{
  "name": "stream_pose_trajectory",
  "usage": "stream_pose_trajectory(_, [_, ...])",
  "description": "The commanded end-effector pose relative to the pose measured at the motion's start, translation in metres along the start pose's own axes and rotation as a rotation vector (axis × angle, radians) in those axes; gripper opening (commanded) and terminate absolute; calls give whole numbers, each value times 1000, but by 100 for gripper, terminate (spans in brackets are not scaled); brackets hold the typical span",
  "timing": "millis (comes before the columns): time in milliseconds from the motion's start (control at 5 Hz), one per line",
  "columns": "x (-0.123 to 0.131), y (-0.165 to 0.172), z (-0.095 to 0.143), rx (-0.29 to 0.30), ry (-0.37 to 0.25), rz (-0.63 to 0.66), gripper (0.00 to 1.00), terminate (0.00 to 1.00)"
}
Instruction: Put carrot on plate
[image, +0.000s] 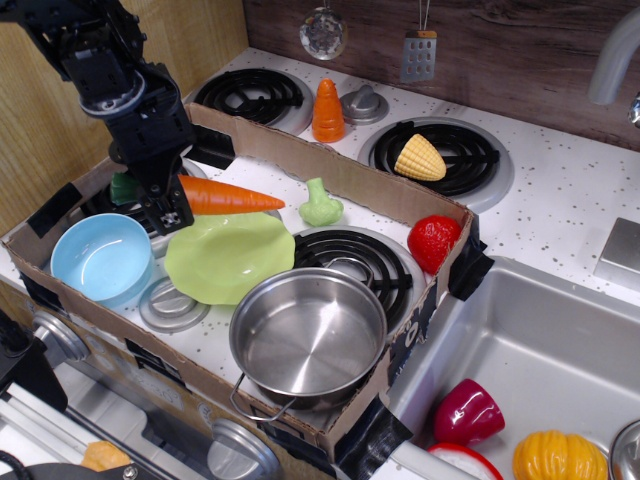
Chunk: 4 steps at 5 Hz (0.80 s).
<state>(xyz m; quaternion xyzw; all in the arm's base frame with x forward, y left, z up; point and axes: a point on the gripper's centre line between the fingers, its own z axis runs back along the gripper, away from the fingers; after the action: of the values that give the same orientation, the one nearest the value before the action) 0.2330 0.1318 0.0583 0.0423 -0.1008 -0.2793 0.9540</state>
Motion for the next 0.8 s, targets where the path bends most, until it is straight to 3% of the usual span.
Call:
stream_pose_trajectory(0, [20,-12,1,6,-51,45,0,0])
stream_pose_trajectory(200, [24,-13,-7,-33,-71,17,0,0])
stream_pose_trajectory(400, [24,-17,-12,-21,-124,5,100,0])
stream_pose_trajectory(600, [23,-13,-4,-3,-107,-21,100,0])
